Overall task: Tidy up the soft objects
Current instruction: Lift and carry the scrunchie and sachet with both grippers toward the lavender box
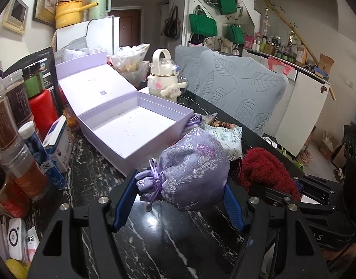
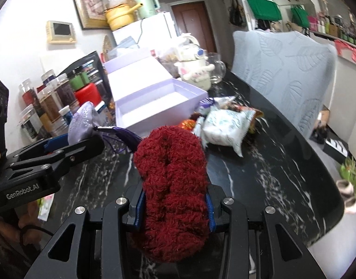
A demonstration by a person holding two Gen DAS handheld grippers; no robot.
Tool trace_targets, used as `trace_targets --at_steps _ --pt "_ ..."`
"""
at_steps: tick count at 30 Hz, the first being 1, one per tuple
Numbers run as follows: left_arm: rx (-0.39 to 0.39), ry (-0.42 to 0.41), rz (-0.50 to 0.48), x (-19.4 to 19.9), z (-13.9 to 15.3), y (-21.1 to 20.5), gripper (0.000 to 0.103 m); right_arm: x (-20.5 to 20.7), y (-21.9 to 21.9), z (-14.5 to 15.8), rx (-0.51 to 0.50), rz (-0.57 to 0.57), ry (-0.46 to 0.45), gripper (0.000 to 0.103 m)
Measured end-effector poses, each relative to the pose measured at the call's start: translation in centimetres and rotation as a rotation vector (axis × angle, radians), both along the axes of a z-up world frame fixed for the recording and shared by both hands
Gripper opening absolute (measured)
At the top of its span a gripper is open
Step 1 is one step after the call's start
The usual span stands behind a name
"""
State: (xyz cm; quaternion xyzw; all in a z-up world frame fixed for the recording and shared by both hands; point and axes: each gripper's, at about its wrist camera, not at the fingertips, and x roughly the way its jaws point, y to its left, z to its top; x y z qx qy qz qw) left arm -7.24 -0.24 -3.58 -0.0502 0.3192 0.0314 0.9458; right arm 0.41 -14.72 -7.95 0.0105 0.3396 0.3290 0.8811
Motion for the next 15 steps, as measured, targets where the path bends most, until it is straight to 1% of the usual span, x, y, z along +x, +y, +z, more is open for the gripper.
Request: trace_targets --at_steps 8,15 --pt "0.001 -0.015 0.058 1.1 0.6 1.9 0.068 2.3 2.8 1.1 -0.003 0.09 -0.021 0.039" --pt "-0.003 -0.043 0.098 2.6 1.9 4.4 0.068 4.2 5.2 2.7 -0.012 0.128 -0.061 0.039"
